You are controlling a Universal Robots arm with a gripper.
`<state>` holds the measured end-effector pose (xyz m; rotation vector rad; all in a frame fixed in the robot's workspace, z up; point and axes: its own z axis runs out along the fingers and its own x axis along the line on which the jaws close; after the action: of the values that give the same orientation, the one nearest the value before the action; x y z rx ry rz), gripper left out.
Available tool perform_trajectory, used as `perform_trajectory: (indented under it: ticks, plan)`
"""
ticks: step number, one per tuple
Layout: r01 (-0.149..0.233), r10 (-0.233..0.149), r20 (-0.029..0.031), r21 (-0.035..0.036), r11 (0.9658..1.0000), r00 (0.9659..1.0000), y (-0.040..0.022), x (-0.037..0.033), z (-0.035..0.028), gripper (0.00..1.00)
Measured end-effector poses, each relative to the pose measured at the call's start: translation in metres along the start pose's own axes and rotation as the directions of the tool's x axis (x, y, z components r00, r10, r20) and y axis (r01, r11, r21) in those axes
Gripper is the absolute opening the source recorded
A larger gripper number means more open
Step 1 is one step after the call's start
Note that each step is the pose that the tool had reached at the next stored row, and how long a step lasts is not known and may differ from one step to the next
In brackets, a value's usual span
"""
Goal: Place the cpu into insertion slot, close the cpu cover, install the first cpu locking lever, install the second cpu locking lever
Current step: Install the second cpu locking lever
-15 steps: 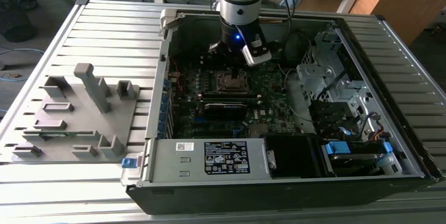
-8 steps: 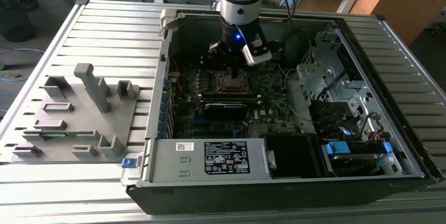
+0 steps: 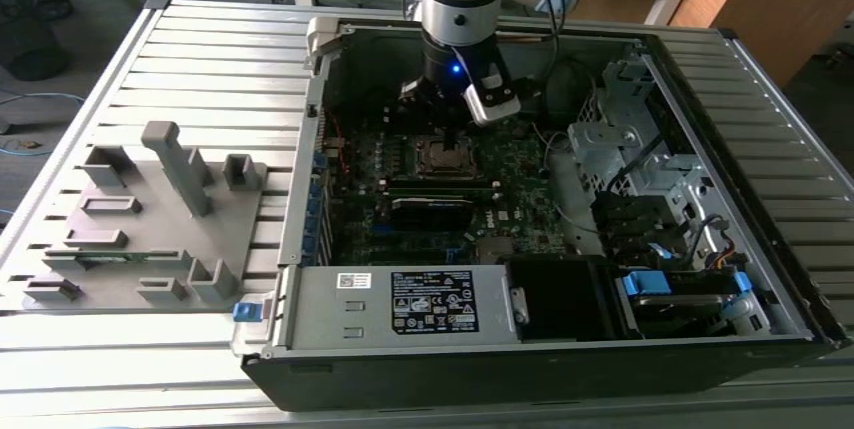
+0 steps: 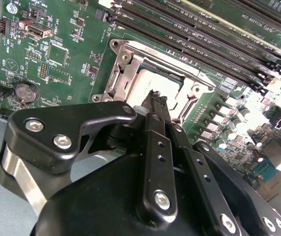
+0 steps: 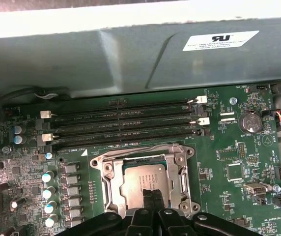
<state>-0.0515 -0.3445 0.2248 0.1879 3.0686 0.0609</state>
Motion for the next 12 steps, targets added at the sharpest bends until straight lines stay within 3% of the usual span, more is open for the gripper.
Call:
perform_trajectory:
  ticks: [12]
  plan:
    - [0.0,0.0,0.0003,-0.0006,1.0,1.0,0.0004,-0.0006,-0.0082,0.11]
